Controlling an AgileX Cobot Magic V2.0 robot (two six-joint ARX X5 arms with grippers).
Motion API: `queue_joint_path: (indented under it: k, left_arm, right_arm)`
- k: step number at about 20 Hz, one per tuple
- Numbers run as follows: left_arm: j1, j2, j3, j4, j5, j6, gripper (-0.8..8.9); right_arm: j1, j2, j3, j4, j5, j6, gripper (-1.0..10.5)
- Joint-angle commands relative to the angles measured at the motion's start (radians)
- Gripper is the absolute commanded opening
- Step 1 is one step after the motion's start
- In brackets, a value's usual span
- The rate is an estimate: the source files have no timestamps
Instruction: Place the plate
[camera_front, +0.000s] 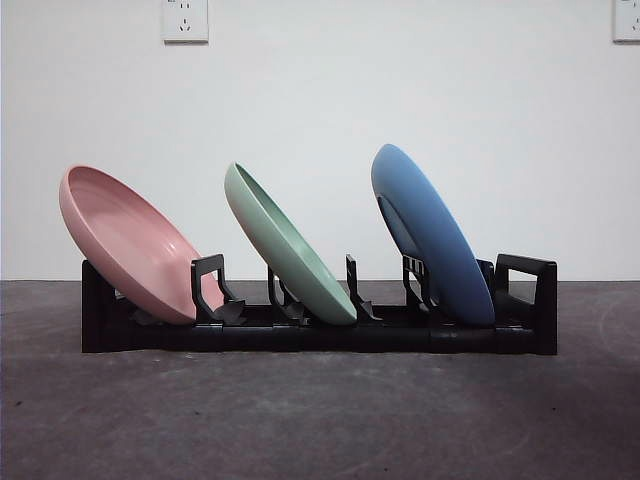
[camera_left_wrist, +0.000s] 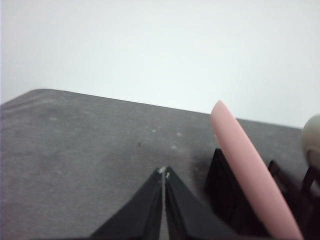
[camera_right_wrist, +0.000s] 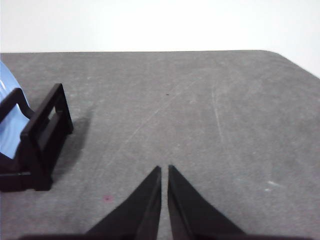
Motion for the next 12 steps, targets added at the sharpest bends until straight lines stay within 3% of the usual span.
queue_joint_path:
  k: [1, 4, 6, 8, 12]
  left_arm:
    - [0.000, -0.001, -0.018, 0.016, 0.003, -0.124, 0.07]
    - [-0.001, -0.001, -0.018, 0.013, 0.024, -0.313, 0.07]
    - [-0.001, -0.001, -0.018, 0.015, 0.051, -0.413, 0.07]
    - [-0.001, -0.001, -0.018, 0.028, 0.081, -0.433, 0.07]
    - [-0.001, -0.001, -0.005, 0.035, 0.120, -0.436, 0.08]
  right_arm:
    - [0.000, 0.000, -0.004, 0.007, -0.058, 0.141, 0.2]
    - [0.000, 0.000, -0.004, 0.049, -0.116, 0.248, 0.2]
    - [0.000, 0.000, -0.004, 0.081, -0.141, 0.279, 0.2]
    - [0.000, 0.000, -0.003, 0.119, -0.159, 0.289, 0.2]
    - [0.000, 0.000, 0.004, 0.211, -0.209, 0.393, 0.2]
